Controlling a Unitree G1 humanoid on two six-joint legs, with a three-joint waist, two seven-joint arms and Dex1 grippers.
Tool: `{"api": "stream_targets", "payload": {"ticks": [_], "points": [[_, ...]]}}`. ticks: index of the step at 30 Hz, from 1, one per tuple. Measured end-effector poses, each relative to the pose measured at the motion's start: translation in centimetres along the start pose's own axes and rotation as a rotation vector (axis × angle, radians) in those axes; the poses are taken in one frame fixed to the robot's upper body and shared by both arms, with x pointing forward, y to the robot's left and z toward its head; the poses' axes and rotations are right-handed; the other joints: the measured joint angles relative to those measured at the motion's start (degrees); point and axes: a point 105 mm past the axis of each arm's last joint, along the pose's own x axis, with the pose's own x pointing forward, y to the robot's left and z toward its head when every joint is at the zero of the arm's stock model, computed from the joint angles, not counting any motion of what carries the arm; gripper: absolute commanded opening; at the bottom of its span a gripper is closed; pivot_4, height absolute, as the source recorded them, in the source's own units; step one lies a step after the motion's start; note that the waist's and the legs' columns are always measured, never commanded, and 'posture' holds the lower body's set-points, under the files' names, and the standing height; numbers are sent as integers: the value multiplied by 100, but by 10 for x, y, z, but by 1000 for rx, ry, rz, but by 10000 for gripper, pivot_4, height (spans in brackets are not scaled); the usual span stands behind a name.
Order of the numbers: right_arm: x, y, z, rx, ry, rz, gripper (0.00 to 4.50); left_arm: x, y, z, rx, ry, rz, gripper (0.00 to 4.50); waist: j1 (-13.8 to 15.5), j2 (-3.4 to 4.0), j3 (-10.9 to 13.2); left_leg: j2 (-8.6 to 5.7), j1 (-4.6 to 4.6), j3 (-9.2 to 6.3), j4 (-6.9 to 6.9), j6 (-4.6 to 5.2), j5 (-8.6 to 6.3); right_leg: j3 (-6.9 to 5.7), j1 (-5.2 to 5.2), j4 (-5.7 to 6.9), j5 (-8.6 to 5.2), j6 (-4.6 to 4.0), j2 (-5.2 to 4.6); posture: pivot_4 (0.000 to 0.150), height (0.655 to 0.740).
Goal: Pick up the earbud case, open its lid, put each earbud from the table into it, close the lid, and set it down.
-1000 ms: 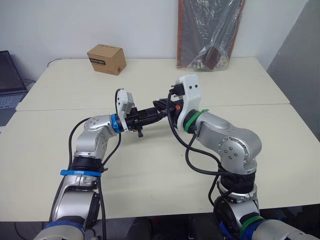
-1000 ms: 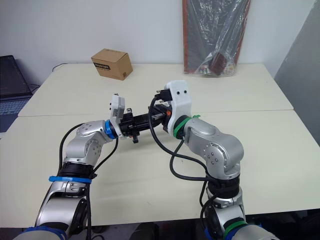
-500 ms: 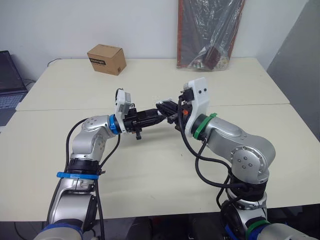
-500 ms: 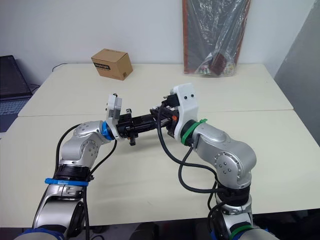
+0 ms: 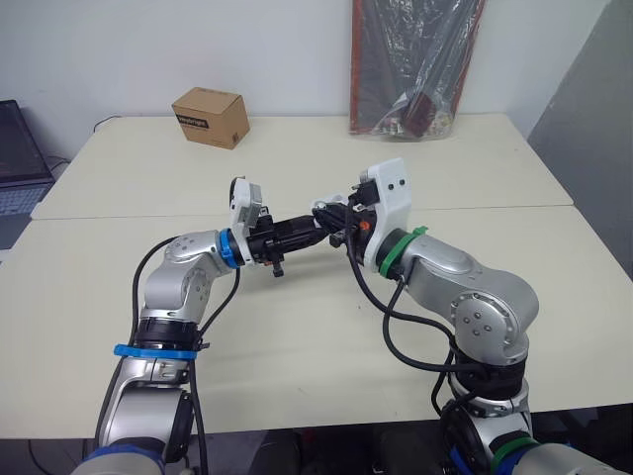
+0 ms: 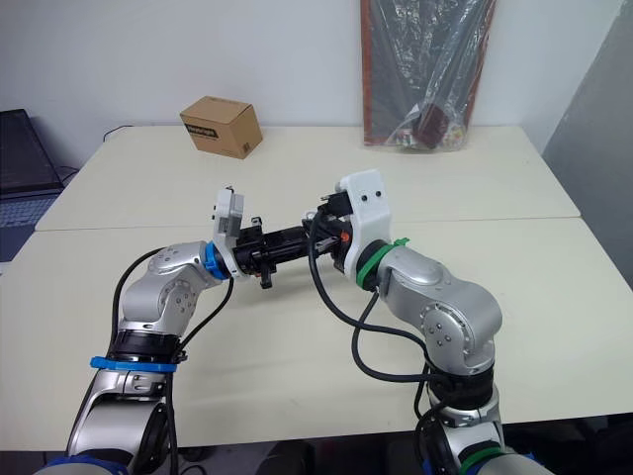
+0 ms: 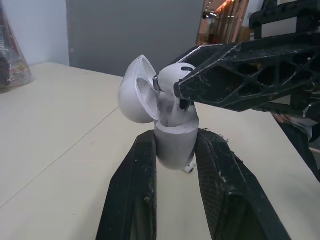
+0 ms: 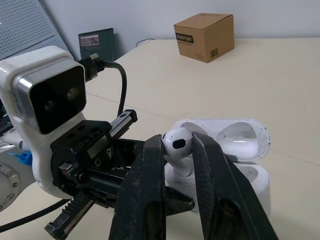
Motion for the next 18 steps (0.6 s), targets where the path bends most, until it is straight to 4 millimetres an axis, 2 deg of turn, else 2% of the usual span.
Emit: {"api": "stream_targets", "payload": {"ticks": [18], "points": [[3,1,3,68,41,-48,4052,5,-1,-2,11,-35,44,7903,1,0,0,0,-1,0,-1,0,0,0,-1,-1,1,-1,0,1500,7400]]}}
